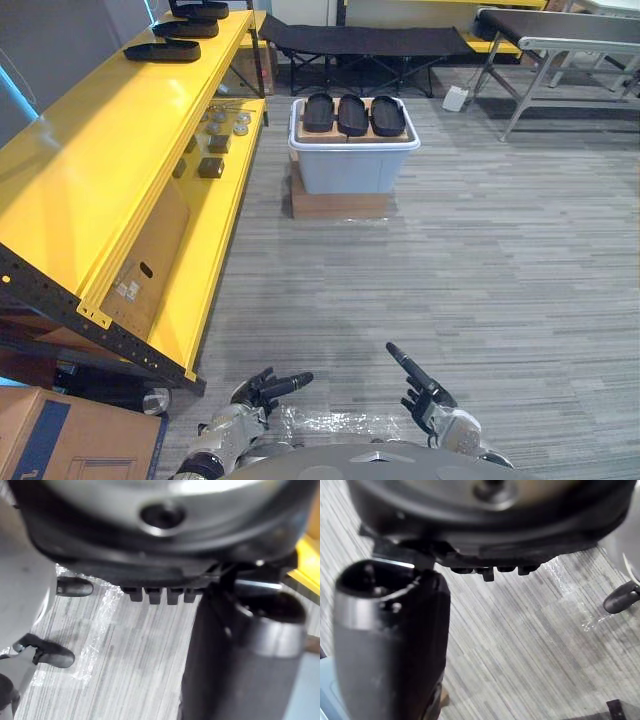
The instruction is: Walk over and take three plastic housings, then place them on the shelf
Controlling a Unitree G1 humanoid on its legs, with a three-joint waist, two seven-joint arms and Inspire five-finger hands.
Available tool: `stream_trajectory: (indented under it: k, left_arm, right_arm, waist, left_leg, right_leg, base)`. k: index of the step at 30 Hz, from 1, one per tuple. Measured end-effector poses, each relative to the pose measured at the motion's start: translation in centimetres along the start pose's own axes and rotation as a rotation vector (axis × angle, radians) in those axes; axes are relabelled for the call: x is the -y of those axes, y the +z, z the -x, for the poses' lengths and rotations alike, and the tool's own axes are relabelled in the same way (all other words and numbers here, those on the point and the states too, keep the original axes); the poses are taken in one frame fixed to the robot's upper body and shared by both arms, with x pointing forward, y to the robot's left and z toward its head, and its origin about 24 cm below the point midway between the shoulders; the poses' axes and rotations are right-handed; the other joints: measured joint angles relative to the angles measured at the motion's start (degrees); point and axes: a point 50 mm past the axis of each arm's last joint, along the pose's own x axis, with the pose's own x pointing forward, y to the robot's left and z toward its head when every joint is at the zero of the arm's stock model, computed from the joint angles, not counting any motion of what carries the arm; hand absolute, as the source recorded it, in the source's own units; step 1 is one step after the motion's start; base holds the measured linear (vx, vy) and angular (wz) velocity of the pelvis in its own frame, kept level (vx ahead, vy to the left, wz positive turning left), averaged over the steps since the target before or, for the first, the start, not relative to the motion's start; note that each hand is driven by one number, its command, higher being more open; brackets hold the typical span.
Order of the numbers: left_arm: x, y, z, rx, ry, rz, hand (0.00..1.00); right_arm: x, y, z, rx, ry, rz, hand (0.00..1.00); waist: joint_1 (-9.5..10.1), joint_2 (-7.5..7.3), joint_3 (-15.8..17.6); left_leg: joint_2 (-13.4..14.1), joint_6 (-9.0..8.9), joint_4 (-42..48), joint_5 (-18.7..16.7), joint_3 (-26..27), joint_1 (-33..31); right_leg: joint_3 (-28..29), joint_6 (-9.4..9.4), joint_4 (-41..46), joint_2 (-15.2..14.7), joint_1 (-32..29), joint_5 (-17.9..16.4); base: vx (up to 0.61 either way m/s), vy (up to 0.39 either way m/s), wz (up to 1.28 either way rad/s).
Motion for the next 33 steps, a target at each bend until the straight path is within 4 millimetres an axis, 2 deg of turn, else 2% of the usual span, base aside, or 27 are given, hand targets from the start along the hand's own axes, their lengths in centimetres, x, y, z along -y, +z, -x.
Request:
stream_trajectory:
  k: [4, 14, 20, 25, 33]
  left_arm:
    - [0.2, -0.2, 0.0, 0.018, 0.003, 0.083, 1.0]
    - [0.2, -0.2, 0.1, 0.014, -0.072, 0.087, 1.0]
    - [0.1, 0.1, 0.2, 0.042, -0.067, 0.063, 1.0]
    - [-0.1, 0.6, 0.3, 0.065, 0.004, -0.048, 1.0]
    - [0.4, 1.8, 0.3, 0.115, 0.001, -0.062, 1.0]
  right_arm:
    - [0.0, 0.2, 0.0, 0.019, 0.016, -0.047, 1.0]
    - [-0.3, 0.1, 0.0, 0.038, 0.02, -0.06, 1.0]
    - [-0.4, 0.1, 0.0, 0.054, 0.004, -0.061, 1.0]
    - [-0.2, 0.3, 0.2, 0.077, -0.006, -0.06, 1.0]
    - [-0.2, 0.6, 0.3, 0.106, -0.008, -0.058, 1.0]
  waist:
    - [-0.8, 0.0, 0.0]
    - [-1.0, -0.1, -0.2]
    - [-1.06, -0.14, -0.2]
    - [-1.06, -0.15, -0.2]
    - [-1.14, -0.15, -0.2]
  left_leg:
    - [-0.3, 0.46, -1.2, 0.9, -0.1, 0.0]
    - [-0.8, 0.64, -2.6, 1.4, 0.3, 0.3]
    - [-0.8, 0.64, -2.7, 1.4, 0.9, 0.2]
    - [-0.8, 0.76, -3.0, 1.5, 1.2, 0.2]
    - [-0.9, 0.78, -3.2, 1.5, 1.2, 0.1]
  right_leg:
    - [0.0, 0.19, -0.1, -0.1, -0.5, 0.1]
    - [0.5, 0.73, -1.0, 0.0, -0.3, 1.1]
    - [1.1, 0.65, -0.9, 0.0, -0.7, 1.2]
    - [1.5, 0.66, -0.9, 0.0, -1.0, 1.2]
    - [1.5, 0.66, -1.0, 0.1, -1.3, 1.2]
  base:
    - [-0.05, 0.012, 0.0]
    - [0.0, 0.01, -0.02]
    - [-0.05, 0.01, -0.05]
    - [-0.03, 0.006, -0.03]
    - [0.0, 0.0, 0.0]
